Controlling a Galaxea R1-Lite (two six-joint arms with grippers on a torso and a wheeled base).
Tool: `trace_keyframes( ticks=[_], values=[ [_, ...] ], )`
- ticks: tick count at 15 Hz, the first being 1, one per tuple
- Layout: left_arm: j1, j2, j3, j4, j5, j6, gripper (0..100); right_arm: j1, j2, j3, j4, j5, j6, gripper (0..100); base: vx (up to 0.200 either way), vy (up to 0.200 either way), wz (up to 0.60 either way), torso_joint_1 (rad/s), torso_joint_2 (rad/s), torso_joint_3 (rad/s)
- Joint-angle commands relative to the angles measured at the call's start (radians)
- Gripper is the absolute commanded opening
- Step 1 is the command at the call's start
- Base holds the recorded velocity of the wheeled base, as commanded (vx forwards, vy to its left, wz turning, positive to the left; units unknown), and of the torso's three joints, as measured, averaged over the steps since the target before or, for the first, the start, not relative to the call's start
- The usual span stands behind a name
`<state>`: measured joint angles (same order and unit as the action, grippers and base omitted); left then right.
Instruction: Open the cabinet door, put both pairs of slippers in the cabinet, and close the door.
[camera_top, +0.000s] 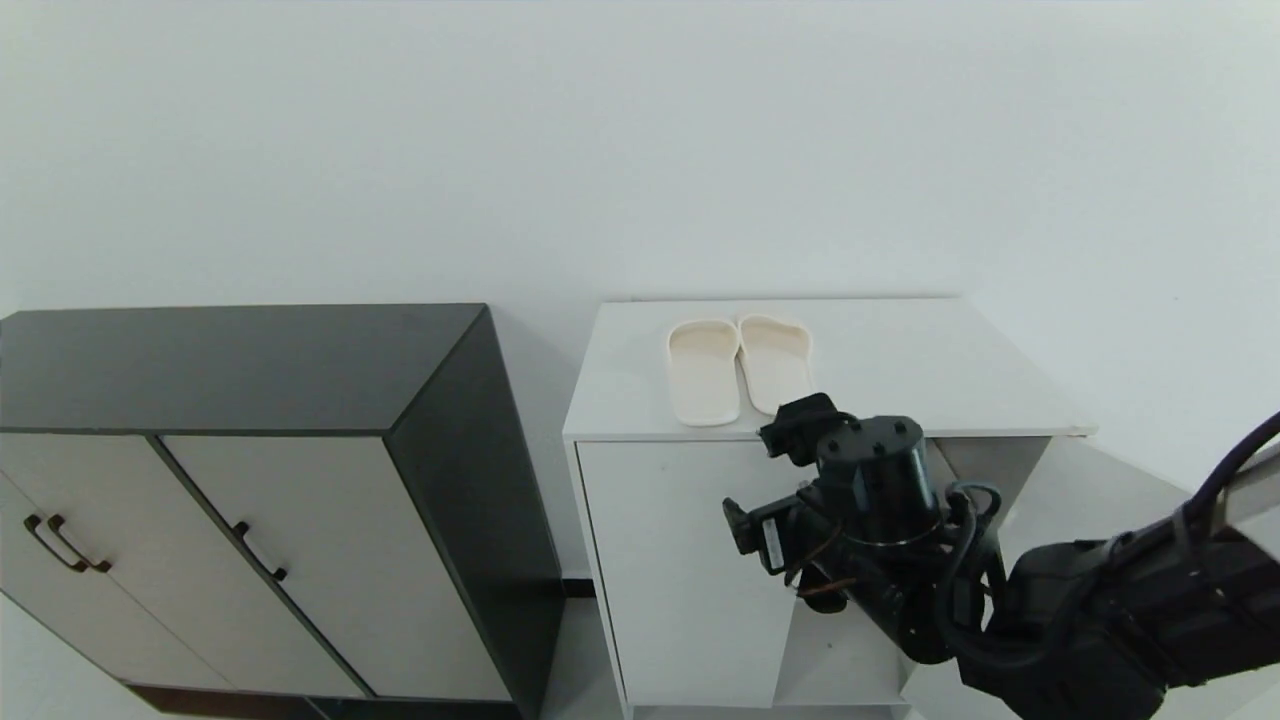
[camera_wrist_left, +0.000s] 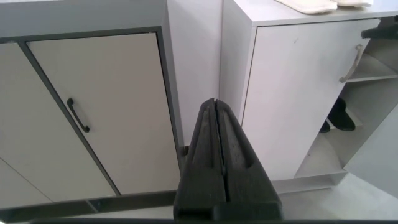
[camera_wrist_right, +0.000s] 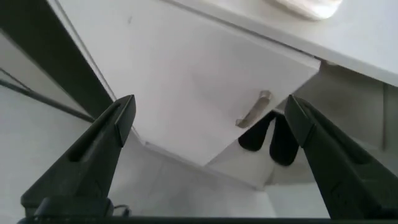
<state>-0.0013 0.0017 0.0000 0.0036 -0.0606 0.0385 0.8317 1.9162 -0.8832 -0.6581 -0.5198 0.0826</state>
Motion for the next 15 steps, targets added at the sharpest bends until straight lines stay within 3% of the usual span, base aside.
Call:
trace_keyframes(
  ticks=[1, 5, 13, 15],
  values=[
    [0.000, 0.000, 0.000, -0.001, -0.001, 0.000, 0, 0.055, -0.065, -0.211, 0.210, -0.120, 0.146, 100, 0.000, 0.000, 0.00, 0.000, 0.00, 0.000],
    [0.000, 0.000, 0.000, 0.001, -0.001, -0.002, 0, 0.044, -0.028, -0.250, 0.249, -0.161, 0.198, 100, 0.000, 0.000, 0.00, 0.000, 0.00, 0.000],
    [0.000, 0.000, 0.000, 0.001, -0.001, -0.002, 0, 0.038, -0.008, -0.240, 0.242, -0.163, 0.198, 100, 0.200, 0.000, 0.00, 0.007, 0.00, -0.001],
    [0.000, 0.000, 0.000, 0.001, -0.001, -0.002, 0, 0.033, 0.012, -0.230, 0.186, -0.163, 0.197, 100, 0.200, 0.000, 0.00, 0.007, 0.01, 0.000]
  ],
)
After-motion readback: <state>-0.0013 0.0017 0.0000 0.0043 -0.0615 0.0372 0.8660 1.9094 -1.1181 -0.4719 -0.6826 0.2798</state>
